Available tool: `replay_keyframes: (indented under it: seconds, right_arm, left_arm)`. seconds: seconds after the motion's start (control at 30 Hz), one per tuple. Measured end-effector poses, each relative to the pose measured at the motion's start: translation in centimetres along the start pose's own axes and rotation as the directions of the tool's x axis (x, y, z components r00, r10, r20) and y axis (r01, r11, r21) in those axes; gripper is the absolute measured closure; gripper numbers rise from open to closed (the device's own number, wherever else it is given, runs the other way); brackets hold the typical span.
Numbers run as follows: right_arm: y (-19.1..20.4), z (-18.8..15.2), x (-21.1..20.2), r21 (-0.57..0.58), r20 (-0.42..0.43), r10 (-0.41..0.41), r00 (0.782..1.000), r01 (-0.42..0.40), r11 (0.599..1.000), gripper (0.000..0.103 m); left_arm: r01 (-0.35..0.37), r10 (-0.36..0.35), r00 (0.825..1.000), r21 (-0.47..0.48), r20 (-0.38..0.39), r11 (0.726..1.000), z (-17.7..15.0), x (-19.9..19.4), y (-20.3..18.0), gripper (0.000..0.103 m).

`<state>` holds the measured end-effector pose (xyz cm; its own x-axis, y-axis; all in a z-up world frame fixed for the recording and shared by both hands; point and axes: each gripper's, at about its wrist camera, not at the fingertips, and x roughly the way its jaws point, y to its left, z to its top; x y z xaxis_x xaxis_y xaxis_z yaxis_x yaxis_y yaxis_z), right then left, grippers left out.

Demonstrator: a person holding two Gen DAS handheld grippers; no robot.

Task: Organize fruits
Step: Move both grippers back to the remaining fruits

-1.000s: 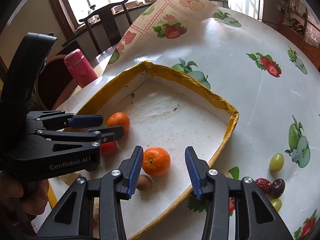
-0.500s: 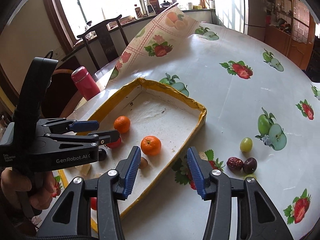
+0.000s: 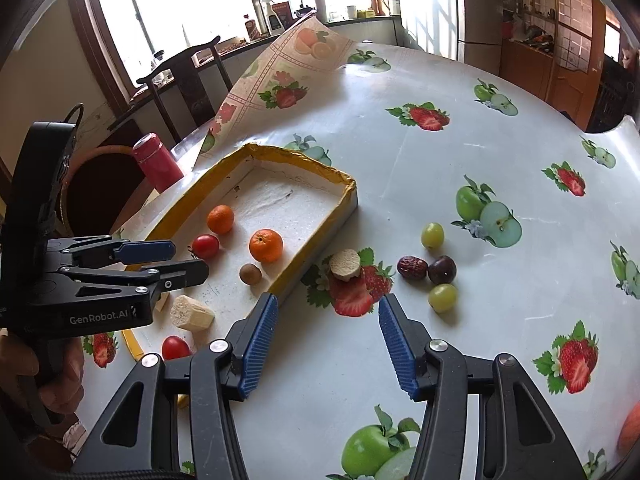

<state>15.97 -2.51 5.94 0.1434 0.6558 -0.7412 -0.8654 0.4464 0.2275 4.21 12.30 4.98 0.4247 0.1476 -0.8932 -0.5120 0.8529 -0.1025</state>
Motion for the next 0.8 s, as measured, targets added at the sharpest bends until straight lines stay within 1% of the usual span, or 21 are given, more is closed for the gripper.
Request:
replay_keyframes:
  seconds: [0.23,0.4,0.6,0.73,0.8]
  right_arm:
    - [-2.1,-1.9,-1.7,0.039,0.002,-0.031,1.000,0.031,0.999,0.049]
    - [-3.6,-2.8,-2.7,0.075,0.005,-0.050,0.999,0.049,0.996,0.049]
    - [-5.2,-3.4,-3.3,0.102,0.013,-0.064,0.998,0.062,0.993,0.049]
    - [-5.9,-3.7,-3.2,0.121,0.012,-0.067,0.998,0.065,0.991,0.049]
    - [-6.2,-3.7,-3.1,0.127,0.013,-0.067,0.998,0.064,0.990,0.049]
  left_arm:
    - [0.065,-0.065,0.998,0.058,-0.008,0.996,-0.6,-0.3,-3.3,0.050]
    - [0.096,-0.095,0.995,0.106,-0.014,0.990,-0.7,-0.3,-5.9,0.050]
    - [0.137,-0.132,0.990,0.113,-0.048,0.984,-0.6,0.9,-7.5,0.050]
    - [0.137,-0.129,0.989,0.123,-0.073,0.983,-0.8,2.6,-8.3,0.050]
    - [0.126,-0.116,0.990,0.129,-0.084,0.984,-0.8,3.7,-8.4,0.050]
